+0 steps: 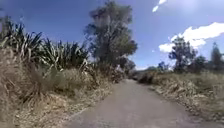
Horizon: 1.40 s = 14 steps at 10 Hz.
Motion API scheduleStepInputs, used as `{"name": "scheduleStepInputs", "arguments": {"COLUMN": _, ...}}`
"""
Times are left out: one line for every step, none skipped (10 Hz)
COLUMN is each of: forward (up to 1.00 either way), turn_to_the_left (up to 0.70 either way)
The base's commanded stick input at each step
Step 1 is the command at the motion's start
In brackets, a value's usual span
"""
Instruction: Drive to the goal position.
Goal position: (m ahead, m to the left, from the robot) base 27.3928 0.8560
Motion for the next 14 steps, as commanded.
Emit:
{"name": "scheduleStepInputs", "arguments": {"forward": 1.0, "turn_to_the_left": -0.16}}
{"name": "scheduleStepInputs", "arguments": {"forward": 1.0, "turn_to_the_left": -0.1}}
{"name": "scheduleStepInputs", "arguments": {"forward": 1.0, "turn_to_the_left": -0.03}}
{"name": "scheduleStepInputs", "arguments": {"forward": 1.0, "turn_to_the_left": 0.0}}
{"name": "scheduleStepInputs", "arguments": {"forward": 1.0, "turn_to_the_left": 0.0}}
{"name": "scheduleStepInputs", "arguments": {"forward": 1.0, "turn_to_the_left": 0.0}}
{"name": "scheduleStepInputs", "arguments": {"forward": 1.0, "turn_to_the_left": 0.0}}
{"name": "scheduleStepInputs", "arguments": {"forward": 1.0, "turn_to_the_left": 0.0}}
{"name": "scheduleStepInputs", "arguments": {"forward": 1.0, "turn_to_the_left": 0.0}}
{"name": "scheduleStepInputs", "arguments": {"forward": 1.0, "turn_to_the_left": -0.15}}
{"name": "scheduleStepInputs", "arguments": {"forward": 1.0, "turn_to_the_left": -0.26}}
{"name": "scheduleStepInputs", "arguments": {"forward": 1.0, "turn_to_the_left": -0.37}}
{"name": "scheduleStepInputs", "arguments": {"forward": 1.0, "turn_to_the_left": -0.13}}
{"name": "scheduleStepInputs", "arguments": {"forward": 1.0, "turn_to_the_left": -0.06}}
